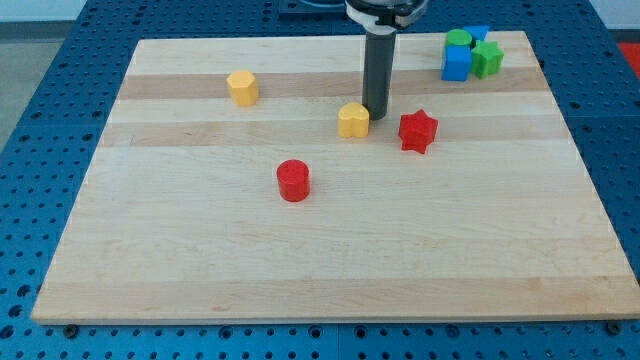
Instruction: Push the red star towards the right center
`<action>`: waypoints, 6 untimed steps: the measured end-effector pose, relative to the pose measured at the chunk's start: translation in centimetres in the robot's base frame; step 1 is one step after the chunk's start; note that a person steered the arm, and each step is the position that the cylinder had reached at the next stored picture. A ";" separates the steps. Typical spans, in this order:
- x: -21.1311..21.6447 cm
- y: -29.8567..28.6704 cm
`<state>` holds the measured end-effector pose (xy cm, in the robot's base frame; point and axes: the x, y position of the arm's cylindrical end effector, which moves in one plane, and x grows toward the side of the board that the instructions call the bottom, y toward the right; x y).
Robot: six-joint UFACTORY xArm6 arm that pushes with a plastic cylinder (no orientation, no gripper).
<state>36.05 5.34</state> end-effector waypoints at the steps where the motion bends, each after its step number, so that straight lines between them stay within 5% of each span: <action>1: 2.2 0.8; 3: 4.3 5.0; 6: 1.6 10.9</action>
